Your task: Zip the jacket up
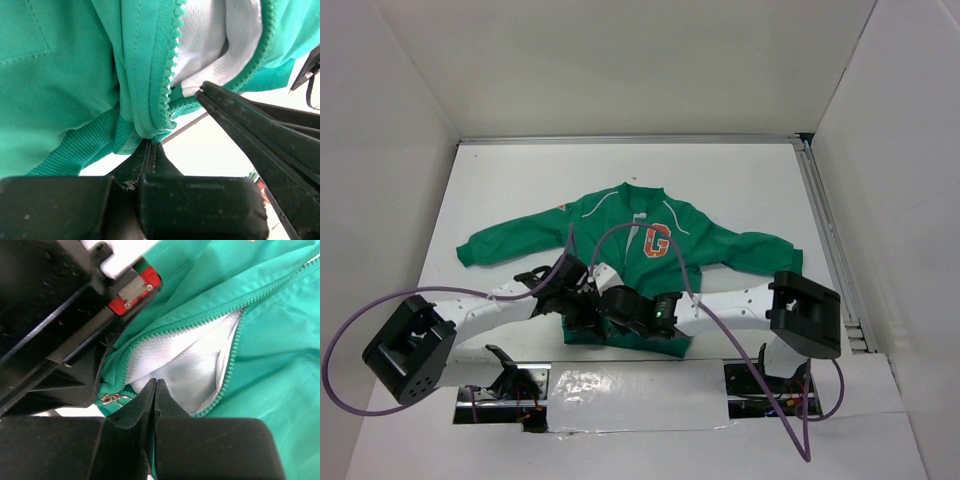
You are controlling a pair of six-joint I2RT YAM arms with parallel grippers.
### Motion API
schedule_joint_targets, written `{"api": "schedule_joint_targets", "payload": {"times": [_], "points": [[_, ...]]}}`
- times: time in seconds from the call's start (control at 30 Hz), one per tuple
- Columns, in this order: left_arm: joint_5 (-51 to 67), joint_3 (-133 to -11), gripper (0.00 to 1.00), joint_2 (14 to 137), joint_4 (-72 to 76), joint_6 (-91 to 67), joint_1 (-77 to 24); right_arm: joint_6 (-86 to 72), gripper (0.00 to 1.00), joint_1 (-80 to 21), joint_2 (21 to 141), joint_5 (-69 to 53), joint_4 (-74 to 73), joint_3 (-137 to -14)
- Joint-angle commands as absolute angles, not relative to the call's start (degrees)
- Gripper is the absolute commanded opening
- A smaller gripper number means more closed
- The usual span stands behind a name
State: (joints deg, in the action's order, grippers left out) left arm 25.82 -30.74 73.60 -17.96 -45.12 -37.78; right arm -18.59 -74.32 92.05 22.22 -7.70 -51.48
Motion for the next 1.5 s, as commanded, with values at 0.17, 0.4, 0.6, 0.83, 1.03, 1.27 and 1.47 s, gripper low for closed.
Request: {"api": "schedule_joint_targets", "payload": {"times": [0.17, 0.4, 0.6, 0.83, 1.03, 1.27, 1.47], "points": [[26.19, -30.59, 0.0, 72.86, -19.87, -44.21, -38.41, -14.76, 0.0, -73.66, 80.35, 7.66, -1.15, -43.51], [24.7, -30.5, 0.0, 75.76, -19.08, -44.74, -38.5, -16.61, 0.12, -71.28, 84.98, -1.23, -0.35, -43.59], [23.2, -30.59, 0.0, 77.34, -19.16, -45.09, -38.5, -19.25, 0.41, -68.65, 88.94, -4.38, 5.71, -43.24], [24.08, -30.15, 0.0, 78.22, -17.84, -45.17, -38.5, -21.09, 0.42, -66.36, 91.84, -4.84, 7.74, -43.94], [23.82, -30.41, 0.0, 78.66, -18.19, -45.0, -38.5, -20.57, 0.43, -65.21, 92.46, -6.86, 6.94, -42.8], [23.2, -30.67, 0.0, 79.19, -18.28, -45.35, -38.5, -21.53, 0.44, -65.04, 93.16, -4.49, 5.02, -41.92], [22.24, -31.38, 0.0, 80.42, -18.46, -45.44, -38.5, -21.53, 0.44, -65.04, 95.27, -9.3, 6.4, -41.92]]}}
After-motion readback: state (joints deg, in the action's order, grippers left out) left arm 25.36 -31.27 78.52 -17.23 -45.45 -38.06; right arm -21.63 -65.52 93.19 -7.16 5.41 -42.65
